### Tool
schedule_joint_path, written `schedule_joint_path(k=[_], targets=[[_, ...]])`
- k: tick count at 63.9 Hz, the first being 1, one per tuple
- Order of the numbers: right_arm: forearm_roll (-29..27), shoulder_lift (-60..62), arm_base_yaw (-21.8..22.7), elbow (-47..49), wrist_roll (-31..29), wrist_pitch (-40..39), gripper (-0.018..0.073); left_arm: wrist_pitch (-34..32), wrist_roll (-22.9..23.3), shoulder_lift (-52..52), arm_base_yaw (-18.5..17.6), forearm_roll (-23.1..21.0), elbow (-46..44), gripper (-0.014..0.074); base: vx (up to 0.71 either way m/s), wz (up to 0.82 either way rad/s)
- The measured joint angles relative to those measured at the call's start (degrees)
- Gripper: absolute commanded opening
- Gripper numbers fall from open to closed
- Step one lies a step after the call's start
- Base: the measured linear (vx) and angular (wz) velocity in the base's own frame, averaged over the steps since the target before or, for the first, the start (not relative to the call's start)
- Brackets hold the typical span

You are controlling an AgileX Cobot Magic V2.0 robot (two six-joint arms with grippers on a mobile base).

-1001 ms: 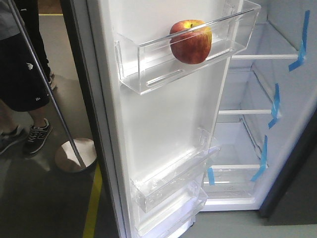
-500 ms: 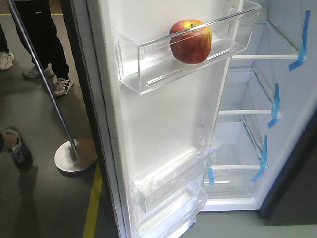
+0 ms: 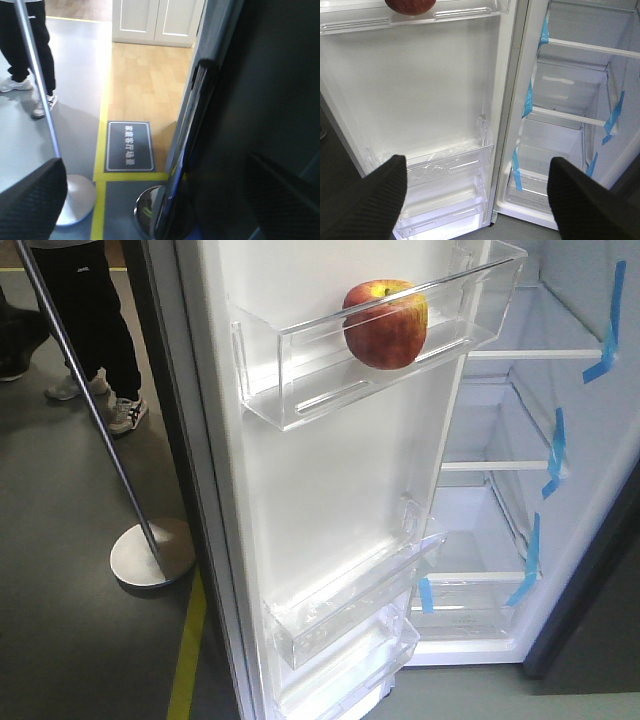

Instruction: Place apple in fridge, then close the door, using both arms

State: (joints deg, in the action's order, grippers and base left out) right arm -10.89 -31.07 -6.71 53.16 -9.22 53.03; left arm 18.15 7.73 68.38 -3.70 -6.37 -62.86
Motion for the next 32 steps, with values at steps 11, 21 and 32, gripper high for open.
schedule_joint_path(k=[11, 21, 32], targets=[[0.0, 0.0, 0.0, 0.0, 0.0, 0.1, 0.0550, 3.0, 0.1, 12.2, 0.0, -2.6, -13.8, 0.0572, 0.00, 0.00], [0.0, 0.0, 0.0, 0.0, 0.0, 0.1, 0.0550, 9.5, -1.6, 23.1, -2.2, -4.2, -26.4, 0.0570, 0.00, 0.00], [0.1, 0.0, 0.0, 0.0, 0.0, 0.1, 0.0550, 15.6, -4.9, 30.8, -6.2, -5.2, -36.4, 0.0570, 0.00, 0.00]])
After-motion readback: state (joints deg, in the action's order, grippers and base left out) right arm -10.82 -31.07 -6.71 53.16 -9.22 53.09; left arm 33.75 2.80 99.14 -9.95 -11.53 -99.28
